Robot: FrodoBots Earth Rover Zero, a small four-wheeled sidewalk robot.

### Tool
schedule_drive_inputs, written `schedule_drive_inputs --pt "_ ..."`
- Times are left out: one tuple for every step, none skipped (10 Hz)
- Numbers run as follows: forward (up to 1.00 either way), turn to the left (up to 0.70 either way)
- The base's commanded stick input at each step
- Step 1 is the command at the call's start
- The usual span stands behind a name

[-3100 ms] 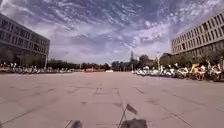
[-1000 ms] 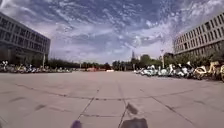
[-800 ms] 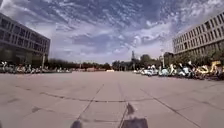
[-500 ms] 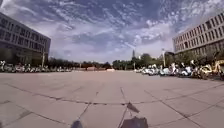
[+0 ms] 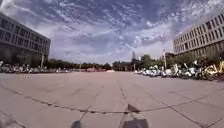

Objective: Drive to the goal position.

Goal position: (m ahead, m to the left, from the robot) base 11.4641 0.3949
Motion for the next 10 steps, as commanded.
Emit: schedule_drive_inputs --pt "0.7 0.0" --pt "0.7 0.0" --pt "0.7 0.0" --pt "0.7 0.0" --pt "0.7 0.0" --pt "0.7 0.0" --pt "0.7 0.0" --pt "0.7 0.0" --pt "0.7 0.0" --pt "0.7 0.0"
